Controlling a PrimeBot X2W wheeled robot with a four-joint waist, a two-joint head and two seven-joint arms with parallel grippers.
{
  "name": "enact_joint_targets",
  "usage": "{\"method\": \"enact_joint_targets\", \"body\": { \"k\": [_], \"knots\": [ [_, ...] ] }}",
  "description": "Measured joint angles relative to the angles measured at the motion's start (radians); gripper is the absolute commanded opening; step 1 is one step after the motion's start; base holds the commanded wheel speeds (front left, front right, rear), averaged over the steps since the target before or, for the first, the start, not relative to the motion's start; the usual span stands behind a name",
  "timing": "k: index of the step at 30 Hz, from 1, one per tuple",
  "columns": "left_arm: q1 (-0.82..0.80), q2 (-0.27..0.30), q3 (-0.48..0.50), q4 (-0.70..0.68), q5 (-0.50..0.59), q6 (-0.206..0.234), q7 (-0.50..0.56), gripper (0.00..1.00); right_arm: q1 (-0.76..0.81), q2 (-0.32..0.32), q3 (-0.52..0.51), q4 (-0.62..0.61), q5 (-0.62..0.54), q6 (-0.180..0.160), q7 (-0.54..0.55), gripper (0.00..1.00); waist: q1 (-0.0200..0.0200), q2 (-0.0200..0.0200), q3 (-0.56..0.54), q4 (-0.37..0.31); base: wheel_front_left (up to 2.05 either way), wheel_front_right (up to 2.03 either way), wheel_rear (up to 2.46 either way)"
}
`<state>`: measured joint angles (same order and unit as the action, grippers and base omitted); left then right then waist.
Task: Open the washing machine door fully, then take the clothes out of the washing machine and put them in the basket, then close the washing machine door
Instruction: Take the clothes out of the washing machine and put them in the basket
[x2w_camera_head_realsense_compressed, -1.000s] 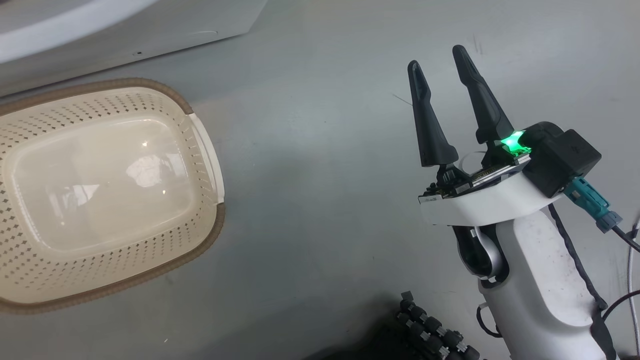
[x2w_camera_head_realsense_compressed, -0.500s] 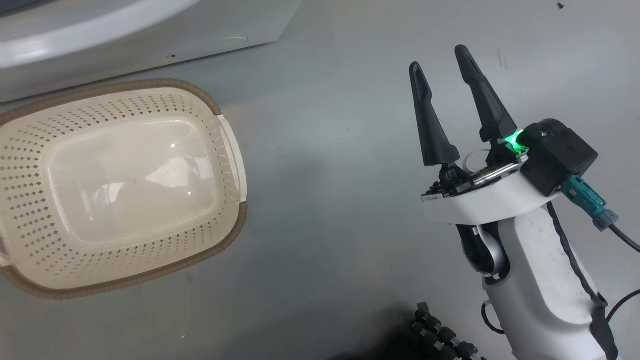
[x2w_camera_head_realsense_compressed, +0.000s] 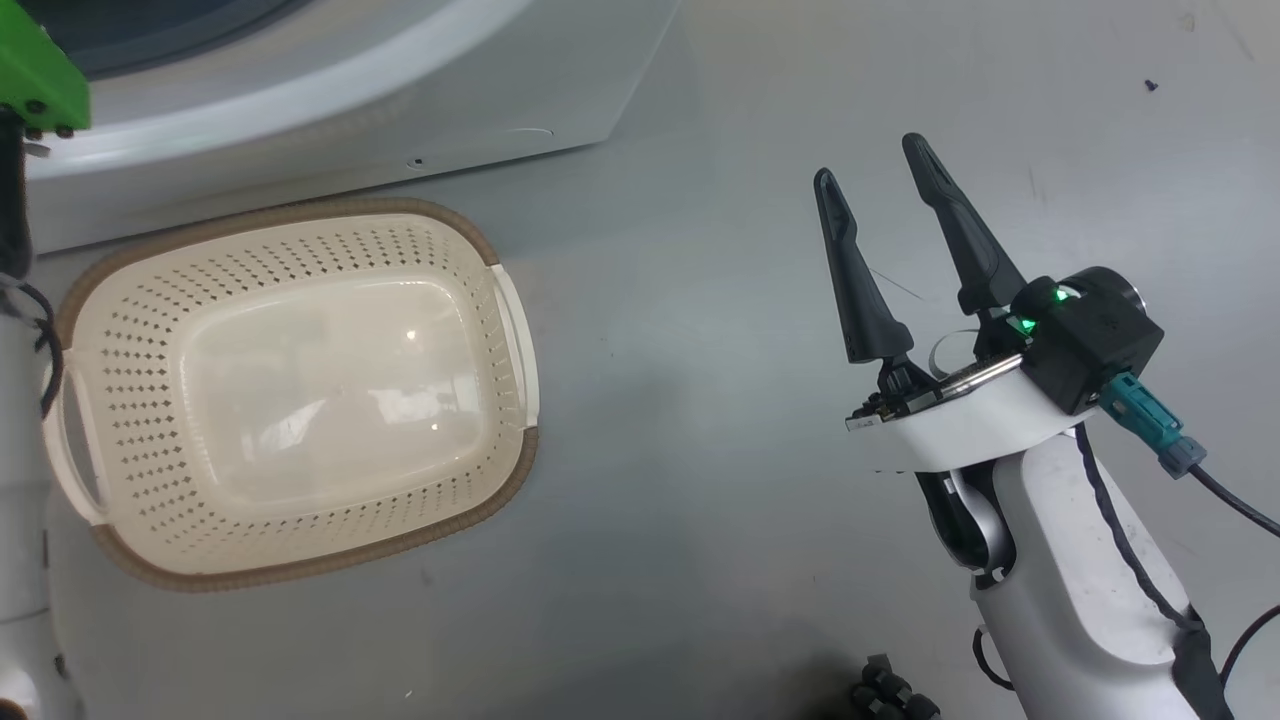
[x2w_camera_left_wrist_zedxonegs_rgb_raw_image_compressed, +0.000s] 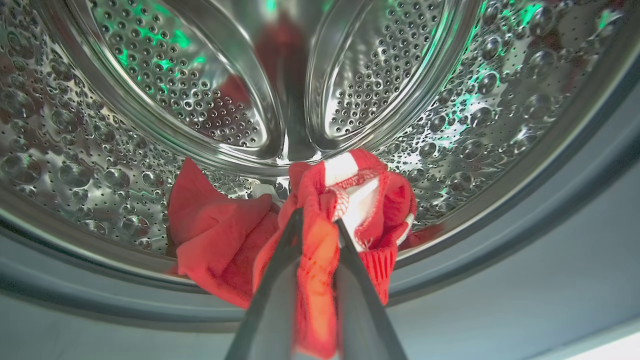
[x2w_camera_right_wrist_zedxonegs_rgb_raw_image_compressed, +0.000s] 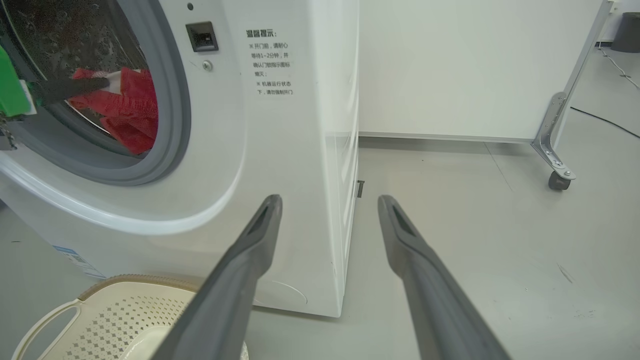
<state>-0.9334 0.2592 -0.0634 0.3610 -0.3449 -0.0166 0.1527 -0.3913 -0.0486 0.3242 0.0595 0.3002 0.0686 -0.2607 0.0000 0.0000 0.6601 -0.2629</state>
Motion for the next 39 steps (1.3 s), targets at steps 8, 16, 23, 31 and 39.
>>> {"method": "enact_joint_targets", "body": {
  "k": [8, 16, 23, 31, 39],
  "knots": [
    [0.143, -0.036, -0.013, -0.05, 0.022, 0.022, -0.105, 0.0, 0.043, -0.001, -0.009, 0.028, -0.039, 0.009, 0.0, 1.0, 0.0, 0.0, -0.074, 0.029, 0.0, 0.0, 0.0],
    [0.264, -0.076, -0.044, -0.1, 0.033, 0.044, -0.166, 0.0, 0.09, -0.001, -0.022, 0.045, -0.064, 0.012, 0.0, 1.0, 0.0, 0.0, -0.148, 0.063, 0.0, 0.0, 0.0],
    [0.345, -0.089, -0.058, -0.157, 0.065, 0.07, -0.23, 0.0, 0.119, -0.001, -0.028, 0.058, -0.075, 0.019, 0.0, 1.0, 0.0, 0.0, -0.209, 0.092, 0.0, 0.0, 0.0],
    [0.402, -0.1, -0.055, -0.232, 0.076, 0.087, -0.281, 0.0, 0.154, -0.001, -0.034, 0.073, -0.081, 0.022, 0.0, 1.0, 0.0, 0.0, -0.278, 0.115, 0.0, 0.0, 0.0],
    [0.423, -0.107, -0.032, -0.328, 0.095, 0.105, -0.337, 0.0, 0.177, -0.001, -0.035, 0.08, -0.081, 0.023, 0.0, 1.0, 0.0, 0.0, -0.34, 0.125, 0.0, 0.0, 0.0]
  ]
}}
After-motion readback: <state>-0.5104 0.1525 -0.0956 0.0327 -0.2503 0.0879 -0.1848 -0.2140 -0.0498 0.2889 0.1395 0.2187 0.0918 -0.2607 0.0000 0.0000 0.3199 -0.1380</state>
